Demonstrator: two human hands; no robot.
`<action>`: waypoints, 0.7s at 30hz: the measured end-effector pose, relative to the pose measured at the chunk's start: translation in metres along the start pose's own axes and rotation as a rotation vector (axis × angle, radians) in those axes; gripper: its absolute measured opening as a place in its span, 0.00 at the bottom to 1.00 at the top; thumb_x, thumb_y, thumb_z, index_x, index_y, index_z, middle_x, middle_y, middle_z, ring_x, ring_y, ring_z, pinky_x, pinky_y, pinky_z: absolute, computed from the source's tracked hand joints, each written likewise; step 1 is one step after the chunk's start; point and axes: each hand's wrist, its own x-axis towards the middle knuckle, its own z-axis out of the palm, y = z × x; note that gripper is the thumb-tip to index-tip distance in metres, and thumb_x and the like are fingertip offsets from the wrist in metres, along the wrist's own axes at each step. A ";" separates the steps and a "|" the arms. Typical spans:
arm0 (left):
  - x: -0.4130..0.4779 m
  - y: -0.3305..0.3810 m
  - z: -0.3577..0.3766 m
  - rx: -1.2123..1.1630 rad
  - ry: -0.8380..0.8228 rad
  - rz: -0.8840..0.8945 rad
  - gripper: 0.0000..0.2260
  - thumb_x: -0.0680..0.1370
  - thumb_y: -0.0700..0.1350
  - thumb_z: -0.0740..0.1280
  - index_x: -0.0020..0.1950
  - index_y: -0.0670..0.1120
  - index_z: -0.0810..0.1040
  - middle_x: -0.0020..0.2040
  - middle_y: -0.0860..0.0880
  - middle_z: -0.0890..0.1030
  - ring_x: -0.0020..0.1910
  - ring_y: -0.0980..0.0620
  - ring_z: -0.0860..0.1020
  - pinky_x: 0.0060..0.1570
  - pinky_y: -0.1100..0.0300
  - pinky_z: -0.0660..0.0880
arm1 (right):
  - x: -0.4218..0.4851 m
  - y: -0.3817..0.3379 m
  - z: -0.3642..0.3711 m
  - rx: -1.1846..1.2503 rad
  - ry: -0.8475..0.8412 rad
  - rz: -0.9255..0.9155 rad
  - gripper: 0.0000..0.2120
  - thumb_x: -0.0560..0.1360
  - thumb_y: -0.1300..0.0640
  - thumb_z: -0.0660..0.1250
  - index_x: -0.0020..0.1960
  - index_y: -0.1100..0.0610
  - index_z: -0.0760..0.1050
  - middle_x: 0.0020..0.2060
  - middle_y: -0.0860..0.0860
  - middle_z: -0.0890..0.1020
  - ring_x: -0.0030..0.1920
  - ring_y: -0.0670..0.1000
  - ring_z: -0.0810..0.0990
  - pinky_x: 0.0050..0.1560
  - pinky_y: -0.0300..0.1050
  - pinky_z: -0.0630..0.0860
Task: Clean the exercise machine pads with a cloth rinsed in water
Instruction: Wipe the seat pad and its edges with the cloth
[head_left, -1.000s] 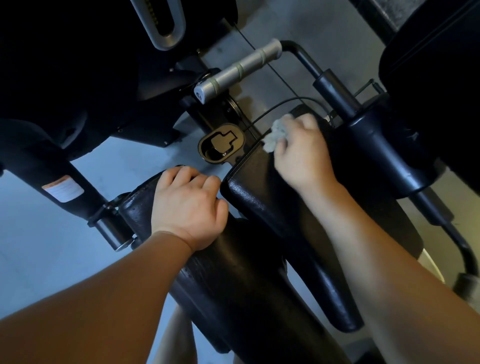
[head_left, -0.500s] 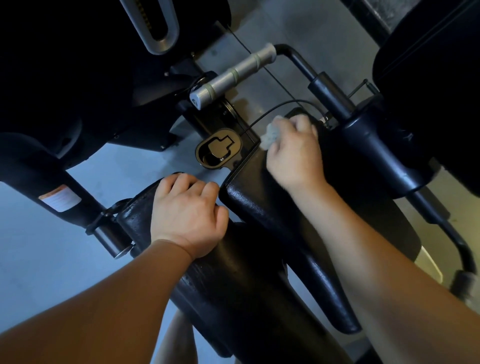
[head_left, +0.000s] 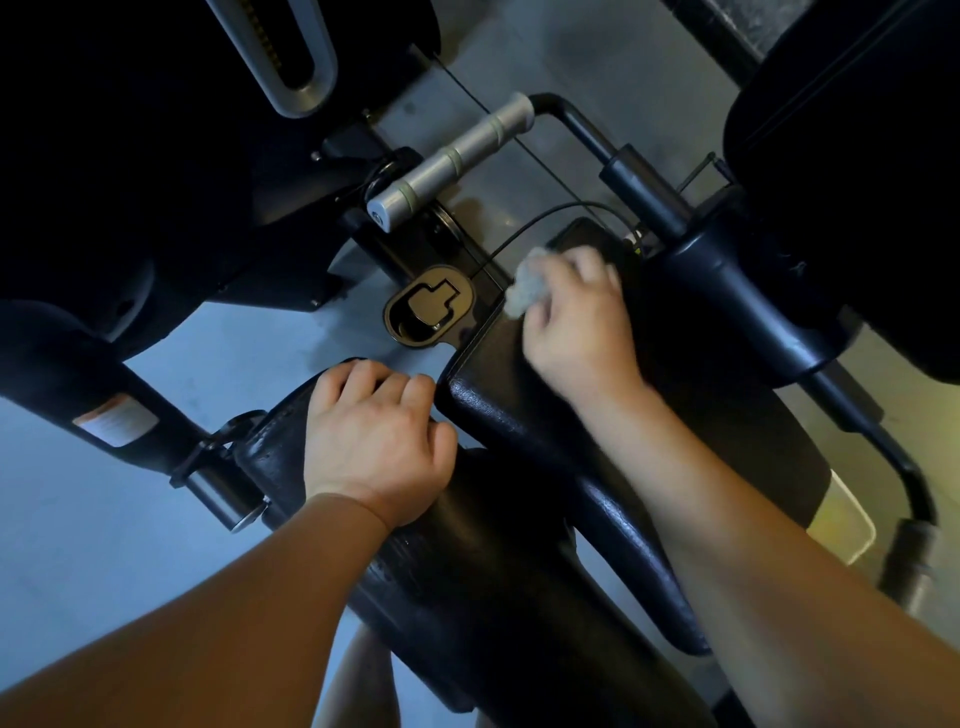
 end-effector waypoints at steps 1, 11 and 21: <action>0.000 0.000 0.000 -0.002 0.003 -0.001 0.16 0.74 0.54 0.57 0.48 0.49 0.82 0.43 0.52 0.83 0.54 0.46 0.74 0.61 0.48 0.65 | -0.018 -0.007 -0.003 0.029 -0.018 -0.042 0.20 0.72 0.56 0.58 0.60 0.60 0.77 0.57 0.58 0.75 0.55 0.59 0.74 0.57 0.51 0.73; 0.000 0.000 0.002 0.008 -0.019 0.017 0.18 0.75 0.54 0.55 0.51 0.48 0.81 0.44 0.52 0.83 0.54 0.46 0.75 0.60 0.48 0.65 | -0.117 -0.011 -0.029 0.026 -0.252 -0.118 0.11 0.70 0.54 0.67 0.52 0.53 0.73 0.54 0.51 0.71 0.54 0.51 0.71 0.47 0.47 0.76; -0.002 0.002 0.005 0.042 0.002 0.011 0.16 0.74 0.53 0.57 0.50 0.48 0.81 0.42 0.49 0.82 0.54 0.44 0.75 0.60 0.47 0.65 | -0.063 0.007 -0.012 0.118 0.007 0.028 0.17 0.75 0.64 0.66 0.62 0.55 0.78 0.58 0.55 0.74 0.56 0.57 0.73 0.49 0.52 0.78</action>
